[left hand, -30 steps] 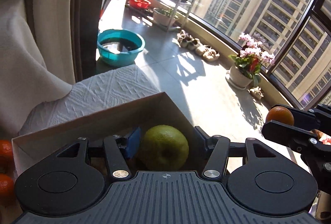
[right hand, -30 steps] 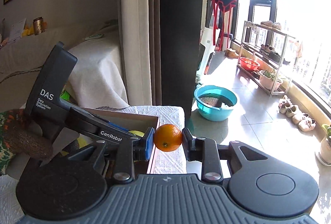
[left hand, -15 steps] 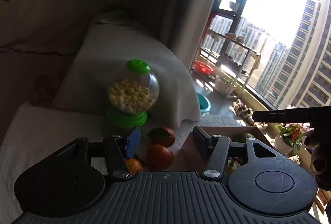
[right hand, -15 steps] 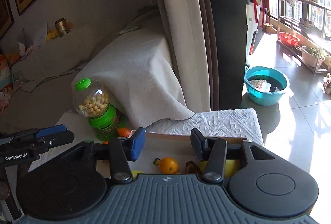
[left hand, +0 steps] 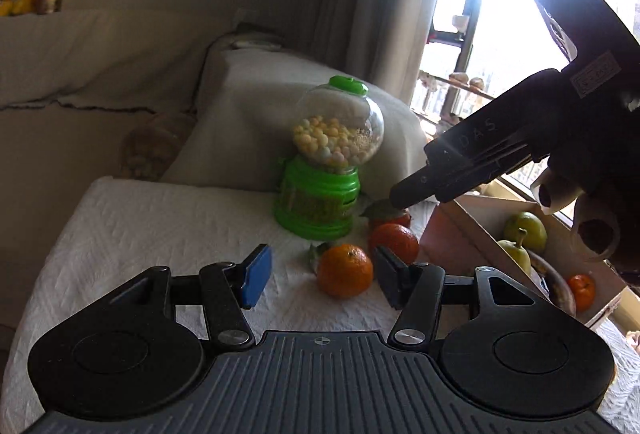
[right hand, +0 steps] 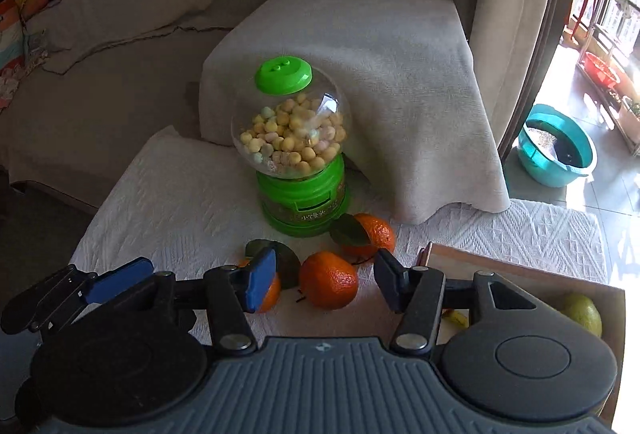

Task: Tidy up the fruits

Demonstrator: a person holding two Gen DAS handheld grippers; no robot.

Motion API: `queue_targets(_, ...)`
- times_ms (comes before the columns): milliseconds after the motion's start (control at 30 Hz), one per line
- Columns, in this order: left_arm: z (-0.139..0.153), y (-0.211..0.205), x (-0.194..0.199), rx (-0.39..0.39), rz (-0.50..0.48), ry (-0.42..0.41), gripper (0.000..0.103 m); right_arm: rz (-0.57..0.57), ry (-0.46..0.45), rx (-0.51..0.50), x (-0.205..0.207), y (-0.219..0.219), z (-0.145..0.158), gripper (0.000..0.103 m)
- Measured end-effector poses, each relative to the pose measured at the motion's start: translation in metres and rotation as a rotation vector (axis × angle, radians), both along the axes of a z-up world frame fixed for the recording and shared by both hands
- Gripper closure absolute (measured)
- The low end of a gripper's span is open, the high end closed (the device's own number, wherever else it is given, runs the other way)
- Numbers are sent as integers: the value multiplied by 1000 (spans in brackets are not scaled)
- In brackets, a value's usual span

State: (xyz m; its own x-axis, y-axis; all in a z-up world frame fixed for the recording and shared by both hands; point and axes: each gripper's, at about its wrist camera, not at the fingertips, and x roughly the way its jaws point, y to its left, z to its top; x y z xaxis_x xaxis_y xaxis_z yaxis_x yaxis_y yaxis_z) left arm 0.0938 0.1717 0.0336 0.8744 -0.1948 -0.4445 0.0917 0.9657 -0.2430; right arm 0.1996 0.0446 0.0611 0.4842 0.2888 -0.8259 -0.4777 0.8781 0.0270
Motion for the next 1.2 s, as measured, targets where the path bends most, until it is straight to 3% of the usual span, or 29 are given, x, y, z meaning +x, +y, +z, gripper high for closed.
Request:
queue_targets(133,-6,3,-1,41,-5,14,43,71,35,-1,-9,26,-16,49)
queue_targets(200,-3,2,-3,61,-2,3,43,106,-12,-74,-18,39,-18,53)
queue_targets(267,-2,2,-4,61,1,-9,43,67,-109,-175,-16,45,-14,55)
queue_targets(333,0,4,-5,50,-2,-16,43,32,-143,-190,-6,38,-8,55)
queue_targets(533,-7,11,-3,-27,-35,0,43,-64,-30,-208,51,19,-31,54)
queue_targets(733,-11,20,-1,-61,-3,-5,44,-33,40,-242,63,26,-59,55)
queue_targets(800,-13,25,0,-85,-8,-11,44,-23,30,-270,61,27,-59,59)
queue_targets(867,-17,29,1,-104,-14,3,44,-27,3,-240,52,21,-46,60)
queue_targets(1000,-19,37,-1,-157,-2,12,44,-16,-37,-80,14,-10,5,60)
queue_targets(1200,-8,15,-10,-84,-6,-49,44,91,-96,98,-88,-76,40,60)
